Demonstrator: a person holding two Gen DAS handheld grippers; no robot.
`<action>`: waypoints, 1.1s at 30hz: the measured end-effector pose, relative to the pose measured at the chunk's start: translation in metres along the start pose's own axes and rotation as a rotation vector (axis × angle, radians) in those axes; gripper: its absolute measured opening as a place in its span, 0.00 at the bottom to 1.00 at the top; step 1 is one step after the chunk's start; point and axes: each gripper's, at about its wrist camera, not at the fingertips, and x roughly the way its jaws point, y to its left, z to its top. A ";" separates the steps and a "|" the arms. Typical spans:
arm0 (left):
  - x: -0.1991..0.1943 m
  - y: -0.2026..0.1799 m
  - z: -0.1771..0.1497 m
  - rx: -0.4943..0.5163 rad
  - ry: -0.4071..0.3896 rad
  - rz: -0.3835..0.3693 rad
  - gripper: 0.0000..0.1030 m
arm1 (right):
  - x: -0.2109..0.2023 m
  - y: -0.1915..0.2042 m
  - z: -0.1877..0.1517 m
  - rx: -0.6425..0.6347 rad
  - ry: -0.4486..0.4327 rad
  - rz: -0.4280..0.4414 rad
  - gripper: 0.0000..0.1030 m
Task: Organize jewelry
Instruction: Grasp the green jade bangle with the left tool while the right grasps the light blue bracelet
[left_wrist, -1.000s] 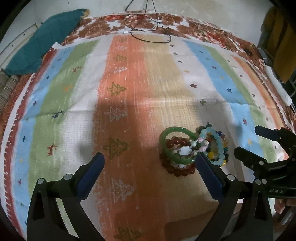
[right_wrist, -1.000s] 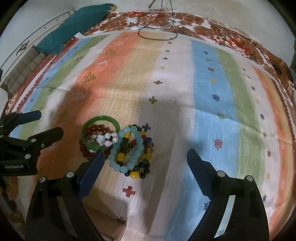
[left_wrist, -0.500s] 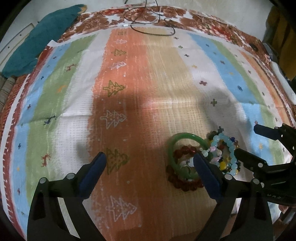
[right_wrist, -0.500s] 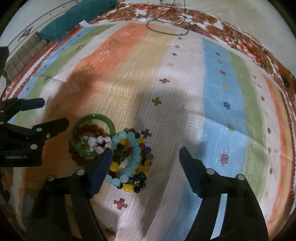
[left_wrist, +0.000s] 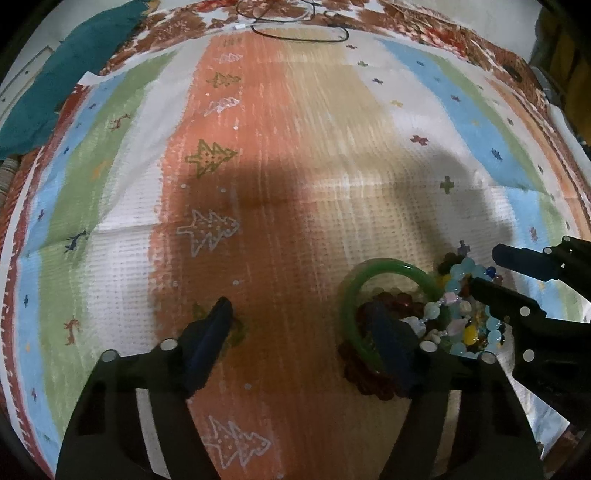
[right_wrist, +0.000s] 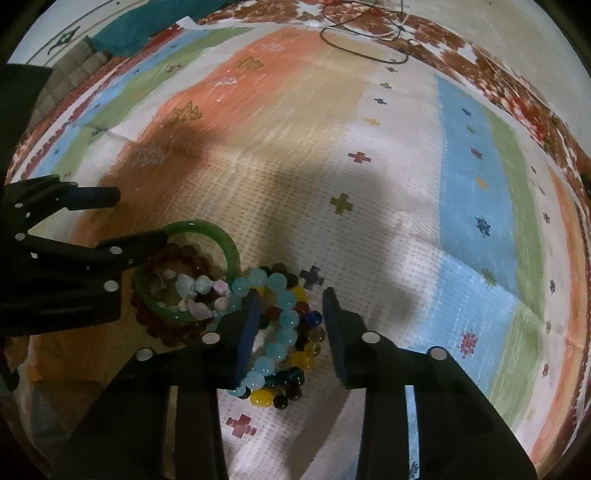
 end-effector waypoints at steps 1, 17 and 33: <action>0.001 -0.001 0.000 0.005 -0.001 0.000 0.62 | 0.001 0.001 0.001 -0.006 0.001 -0.001 0.27; 0.003 -0.016 0.004 0.046 0.002 -0.030 0.07 | 0.004 0.003 0.001 -0.042 -0.007 -0.028 0.12; -0.049 -0.032 -0.005 0.061 -0.072 -0.029 0.07 | -0.045 -0.008 -0.014 0.064 -0.091 -0.054 0.12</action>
